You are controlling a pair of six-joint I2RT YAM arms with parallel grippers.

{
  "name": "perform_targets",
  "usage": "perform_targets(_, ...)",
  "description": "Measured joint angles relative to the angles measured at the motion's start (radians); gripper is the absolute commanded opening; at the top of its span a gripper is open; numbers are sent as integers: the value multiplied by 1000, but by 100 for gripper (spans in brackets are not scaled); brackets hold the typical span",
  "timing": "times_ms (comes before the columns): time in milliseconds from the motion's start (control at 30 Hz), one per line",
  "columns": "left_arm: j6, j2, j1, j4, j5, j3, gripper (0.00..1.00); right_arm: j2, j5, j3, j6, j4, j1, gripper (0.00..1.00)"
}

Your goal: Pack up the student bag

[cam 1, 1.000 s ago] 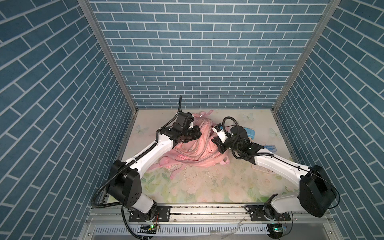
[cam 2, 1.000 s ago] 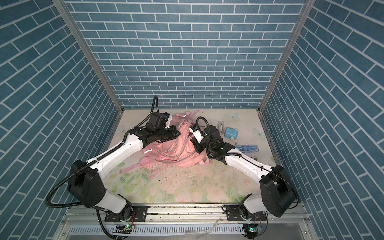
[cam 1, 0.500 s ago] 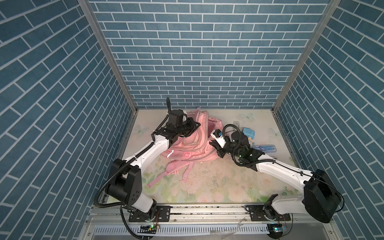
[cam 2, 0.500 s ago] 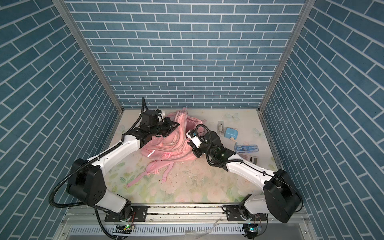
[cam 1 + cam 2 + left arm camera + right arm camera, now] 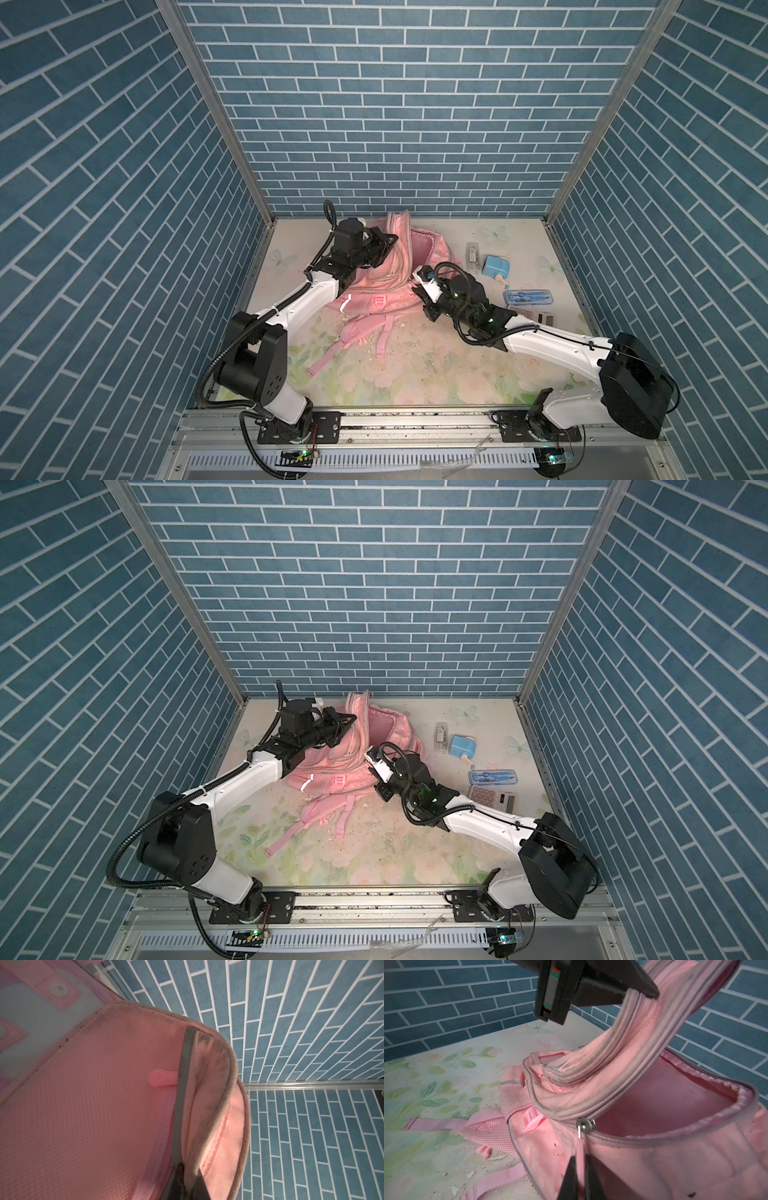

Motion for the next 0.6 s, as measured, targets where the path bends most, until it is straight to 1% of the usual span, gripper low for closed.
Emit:
perform_targets(67,-13,0,0,11,-27,0,0,25,55,-10,15,63,18,0)
perform_targets(200,-32,0,0,26,-69,0,0,66,112,-29,15,194,47,0)
perform_targets(400,-53,12,-8,39,-88,1,0,99,111,-116,-12,412,55,0)
perform_targets(600,-69,57,-22,55,-82,27,0,110,95,-194,-29,551,45,0)
